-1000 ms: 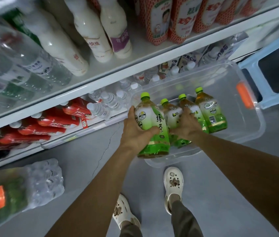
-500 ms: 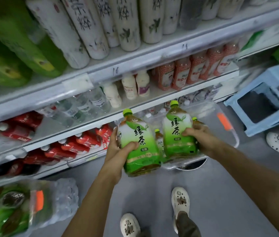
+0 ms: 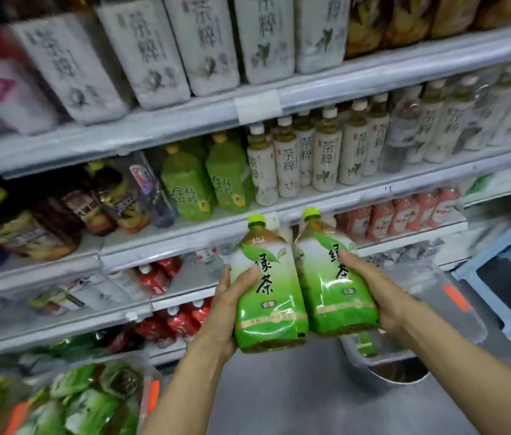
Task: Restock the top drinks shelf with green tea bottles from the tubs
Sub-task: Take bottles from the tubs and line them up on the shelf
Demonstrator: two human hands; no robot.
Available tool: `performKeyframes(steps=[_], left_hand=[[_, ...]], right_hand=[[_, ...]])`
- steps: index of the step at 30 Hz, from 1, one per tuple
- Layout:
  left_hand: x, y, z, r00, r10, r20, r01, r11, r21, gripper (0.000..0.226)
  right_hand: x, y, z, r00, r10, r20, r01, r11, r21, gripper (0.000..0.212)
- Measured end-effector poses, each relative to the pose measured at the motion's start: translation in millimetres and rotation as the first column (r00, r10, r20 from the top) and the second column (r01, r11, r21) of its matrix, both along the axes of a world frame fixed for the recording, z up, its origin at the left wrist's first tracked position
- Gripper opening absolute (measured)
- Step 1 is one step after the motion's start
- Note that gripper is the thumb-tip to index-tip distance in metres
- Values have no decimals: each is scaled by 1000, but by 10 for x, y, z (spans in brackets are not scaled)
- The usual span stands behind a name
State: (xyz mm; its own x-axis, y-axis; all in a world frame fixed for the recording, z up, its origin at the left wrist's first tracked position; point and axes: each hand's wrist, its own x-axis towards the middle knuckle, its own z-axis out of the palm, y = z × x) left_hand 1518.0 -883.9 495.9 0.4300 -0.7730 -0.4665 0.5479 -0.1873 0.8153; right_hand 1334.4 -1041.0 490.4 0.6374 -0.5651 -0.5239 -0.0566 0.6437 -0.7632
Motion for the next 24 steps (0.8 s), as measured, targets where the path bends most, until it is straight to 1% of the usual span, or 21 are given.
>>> performKeyframes(steps=[1,2,5,7,8,10,11,12,13,14,16,17,19,22,24], left_hand=[[10,63,118,1000,7,-4,-7,1000,-3,110],[25,120,232,1000,16,13,-16,1000,-14,107],[68,271,540,987,107,117,-98,992,-79,77],[61,380,721,974,169,149,-152,982,-115,70],[56,436,796,966,201,165,-180,974,-135,68],[44,557,916,941,279,193,-249,954,-169,65],[46,607,971,931,309,196,-274,943,-189,65],[52,655,1029,922,333,199,-291,933,-211,65],[63,694,1090,914,352,203,-305,924,-231,65],[80,738,1156,906,369,207,-316,916,-248,65],[159,828,1275,886,402,231,-336,900,-276,68],[202,881,1338,873,419,250,-346,893,-287,71],[291,1012,1444,845,454,281,-369,877,-306,77],[396,1253,1551,811,523,263,-420,833,-361,68],[455,1434,1615,792,559,247,-447,805,-389,68]], right_hand=[[55,56,120,999,34,1,-34,999,-29,30],[110,98,231,998,63,7,-62,996,-62,34],[258,182,532,993,113,26,-107,982,-154,38],[341,230,720,988,146,50,-132,968,-213,41],[380,251,812,986,159,57,-140,958,-251,48],[456,277,991,980,191,60,-161,930,-329,74],[493,298,1085,974,218,59,-183,914,-361,84],[531,322,1178,966,250,70,-204,898,-390,87],[568,350,1266,956,283,84,-223,880,-419,85],[611,387,1359,946,306,102,-233,867,-441,75],[698,460,1522,933,329,145,-227,852,-471,48],[742,500,1592,925,341,165,-226,847,-482,41],[839,582,1720,909,372,185,-238,832,-502,38],[1018,740,1888,889,421,183,-264,796,-545,42],[1170,871,1982,877,444,185,-268,771,-578,45]])
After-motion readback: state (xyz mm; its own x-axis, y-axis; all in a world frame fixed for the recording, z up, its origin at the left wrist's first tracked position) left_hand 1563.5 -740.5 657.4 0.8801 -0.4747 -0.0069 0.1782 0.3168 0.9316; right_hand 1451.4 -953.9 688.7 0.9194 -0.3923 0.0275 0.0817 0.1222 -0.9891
